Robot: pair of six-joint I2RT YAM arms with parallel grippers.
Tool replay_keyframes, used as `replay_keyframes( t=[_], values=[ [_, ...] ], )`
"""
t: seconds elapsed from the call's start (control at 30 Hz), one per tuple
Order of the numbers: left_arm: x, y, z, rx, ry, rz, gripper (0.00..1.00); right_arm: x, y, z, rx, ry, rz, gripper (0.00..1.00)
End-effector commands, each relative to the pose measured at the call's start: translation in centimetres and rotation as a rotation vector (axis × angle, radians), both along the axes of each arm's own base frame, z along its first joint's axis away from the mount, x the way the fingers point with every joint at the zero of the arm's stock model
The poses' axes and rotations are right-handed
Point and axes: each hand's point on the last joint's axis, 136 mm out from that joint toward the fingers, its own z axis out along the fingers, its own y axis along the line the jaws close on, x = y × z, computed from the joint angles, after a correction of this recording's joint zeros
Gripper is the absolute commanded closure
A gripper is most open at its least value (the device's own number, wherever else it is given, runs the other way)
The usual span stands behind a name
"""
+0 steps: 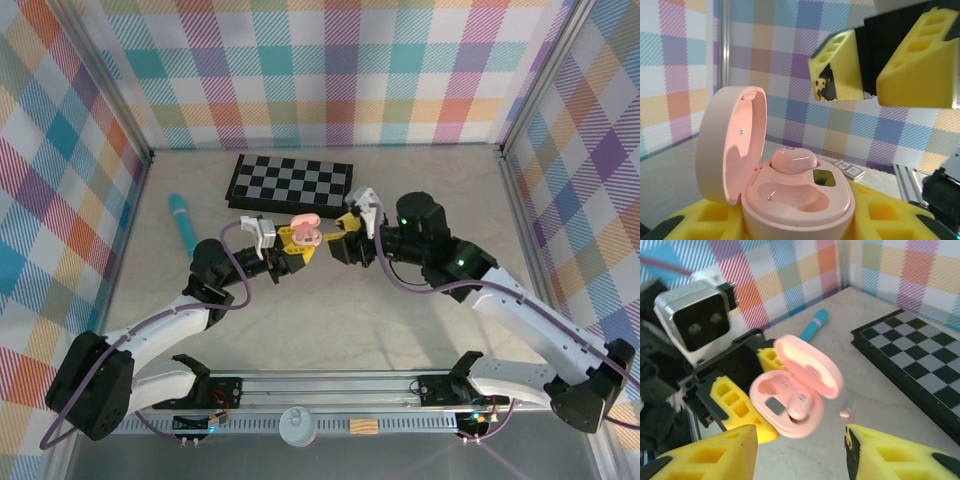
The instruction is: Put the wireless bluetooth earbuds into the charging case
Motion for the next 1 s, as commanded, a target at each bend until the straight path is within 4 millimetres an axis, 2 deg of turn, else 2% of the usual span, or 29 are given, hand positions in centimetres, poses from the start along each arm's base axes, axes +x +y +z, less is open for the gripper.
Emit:
replay_keyframes(
  t=[0.0, 0.1, 0.17, 0.23, 0.37, 0.47, 0.6, 0.63, 0.8, 0.9, 0.97],
  values=[
    [0.1, 1.5, 1.9, -0.057, -0.077, 0.047, 0.68, 3.6, -3.0, 0.6, 0.182, 0.066, -0.219, 0.49],
    [-0.1, 2.0, 2.6, -0.072, -0.097, 0.067, 0.68, 6.8, -5.9, -2.9, 0.268, 0.245, -0.397, 0.49],
    [-0.3, 2.2, 3.0, -0.071, -0.106, 0.069, 0.68, 8.0, -6.1, -5.9, 0.246, 0.351, -0.445, 0.49],
    [-0.6, 2.3, 3.3, -0.070, -0.111, 0.068, 0.68, 8.9, -5.2, -8.8, 0.203, 0.452, -0.457, 0.49],
    [-1.0, 2.4, 3.8, -0.061, -0.120, 0.066, 0.68, 10.4, -1.9, -14.0, 0.225, 0.672, -0.442, 0.48],
    [-1.1, 2.5, 3.9, -0.062, -0.126, 0.068, 0.68, 11.2, 1.2, -17.7, 0.180, 0.785, -0.449, 0.48],
    [-1.3, 2.5, 4.2, -0.063, -0.132, 0.062, 0.68, 11.3, 6.6, -21.2, 0.108, 0.873, -0.349, 0.48],
    [-1.3, 2.5, 4.2, -0.063, -0.131, 0.060, 0.68, 11.4, 7.4, -22.0, 0.088, 0.890, -0.340, 0.48],
    [-1.5, 2.4, 4.5, -0.065, -0.141, 0.053, 0.68, 12.4, 12.2, -24.0, 0.005, 0.929, -0.167, 0.47],
    [-1.5, 2.4, 4.4, -0.064, -0.140, 0.051, 0.68, 12.9, 13.9, -25.9, -0.058, 0.945, -0.092, 0.47],
    [-1.5, 2.4, 4.4, -0.063, -0.136, 0.049, 0.68, 13.4, 14.7, -26.3, -0.083, 0.936, -0.053, 0.47]
  ],
)
